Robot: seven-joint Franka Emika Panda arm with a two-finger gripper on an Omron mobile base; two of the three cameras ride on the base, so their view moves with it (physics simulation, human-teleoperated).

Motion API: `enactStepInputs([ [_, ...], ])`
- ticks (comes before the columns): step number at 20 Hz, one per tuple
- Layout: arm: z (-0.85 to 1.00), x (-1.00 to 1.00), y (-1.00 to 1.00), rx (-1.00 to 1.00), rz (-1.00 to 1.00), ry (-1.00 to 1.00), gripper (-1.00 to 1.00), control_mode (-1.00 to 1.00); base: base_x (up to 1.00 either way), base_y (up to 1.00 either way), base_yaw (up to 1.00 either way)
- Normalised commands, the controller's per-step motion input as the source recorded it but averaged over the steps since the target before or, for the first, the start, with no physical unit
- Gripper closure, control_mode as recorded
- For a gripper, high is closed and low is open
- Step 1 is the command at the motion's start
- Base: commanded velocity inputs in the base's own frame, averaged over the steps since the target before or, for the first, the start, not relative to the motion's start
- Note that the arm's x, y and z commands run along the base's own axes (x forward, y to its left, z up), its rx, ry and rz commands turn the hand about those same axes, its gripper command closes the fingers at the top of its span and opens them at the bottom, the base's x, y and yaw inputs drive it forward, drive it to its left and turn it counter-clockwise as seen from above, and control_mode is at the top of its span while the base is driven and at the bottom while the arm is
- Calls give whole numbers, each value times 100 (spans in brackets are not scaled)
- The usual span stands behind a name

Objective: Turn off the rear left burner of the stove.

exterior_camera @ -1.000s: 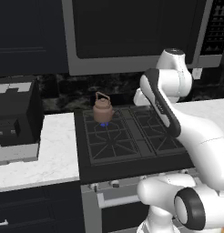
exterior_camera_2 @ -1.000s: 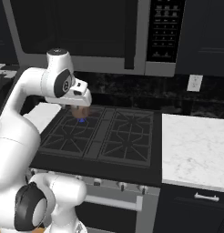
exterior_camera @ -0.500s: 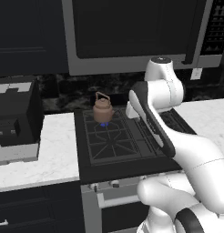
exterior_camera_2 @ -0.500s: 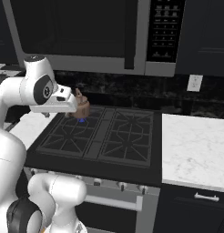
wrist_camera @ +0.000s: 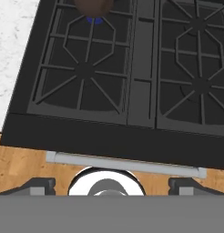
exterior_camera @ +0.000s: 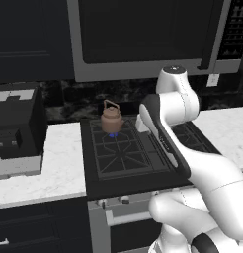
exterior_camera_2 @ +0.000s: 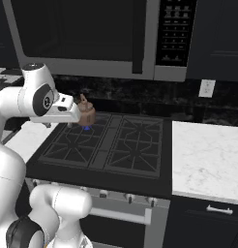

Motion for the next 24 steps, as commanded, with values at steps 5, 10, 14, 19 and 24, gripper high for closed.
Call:
enactStepInputs([
  [5, 0, 0, 0, 0, 0, 0, -100, -100, 0, 0, 0],
  [10, 0, -12, 0, -6, 0, -13, -100, -100, 0, 0, 0],
  [14, -11, -16, 0, -6, 0, -14, -100, -100, 0, 0, 0],
  [19, -14, -10, 2, -6, 0, -15, -100, -100, 0, 0, 0],
  [24, -56, 0, 66, -23, 3, -3, -100, -100, 0, 0, 0],
])
